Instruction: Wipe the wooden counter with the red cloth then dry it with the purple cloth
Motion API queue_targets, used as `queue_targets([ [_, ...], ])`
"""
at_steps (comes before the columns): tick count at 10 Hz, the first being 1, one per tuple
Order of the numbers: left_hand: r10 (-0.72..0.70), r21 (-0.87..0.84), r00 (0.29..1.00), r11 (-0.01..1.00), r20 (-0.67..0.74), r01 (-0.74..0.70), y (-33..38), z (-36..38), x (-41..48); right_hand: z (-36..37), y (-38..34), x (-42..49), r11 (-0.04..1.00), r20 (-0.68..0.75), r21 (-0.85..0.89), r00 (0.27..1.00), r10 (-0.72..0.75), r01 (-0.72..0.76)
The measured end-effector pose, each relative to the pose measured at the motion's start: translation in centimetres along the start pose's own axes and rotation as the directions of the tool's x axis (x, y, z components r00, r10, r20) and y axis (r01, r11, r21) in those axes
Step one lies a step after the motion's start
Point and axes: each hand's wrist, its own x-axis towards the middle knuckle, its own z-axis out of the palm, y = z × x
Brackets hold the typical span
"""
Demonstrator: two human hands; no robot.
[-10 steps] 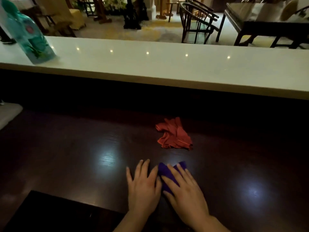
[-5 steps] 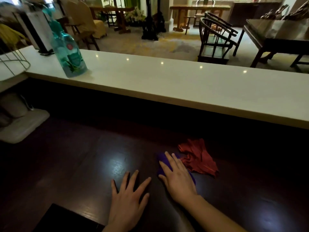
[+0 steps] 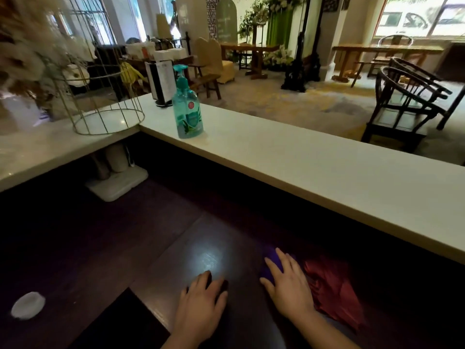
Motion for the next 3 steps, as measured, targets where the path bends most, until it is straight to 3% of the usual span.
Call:
queue_targets([
  [1, -0.094, -0.029, 0.994, 0.995, -0.050, 0.093, -0.8, -2.2, 0.7, -1.7, -0.3, 0.6, 1.000, 0.050, -0.023, 0.999, -0.009, 0.010],
  [2, -0.110, 0.037, 0.983, 0.993, -0.146, 0.116, -2.0, -5.7, 1.2, -4.5, -2.1, 1.5, 0.997, 0.010, -0.013, 0.997, -0.078, 0.079],
  [3, -0.122, 0.130, 0.970, 0.980, -0.211, 0.152, -2.8, -9.7, 1.4, -7.7, -5.3, 2.4, 0.975, -0.039, -0.060, 0.975, -0.218, 0.216],
])
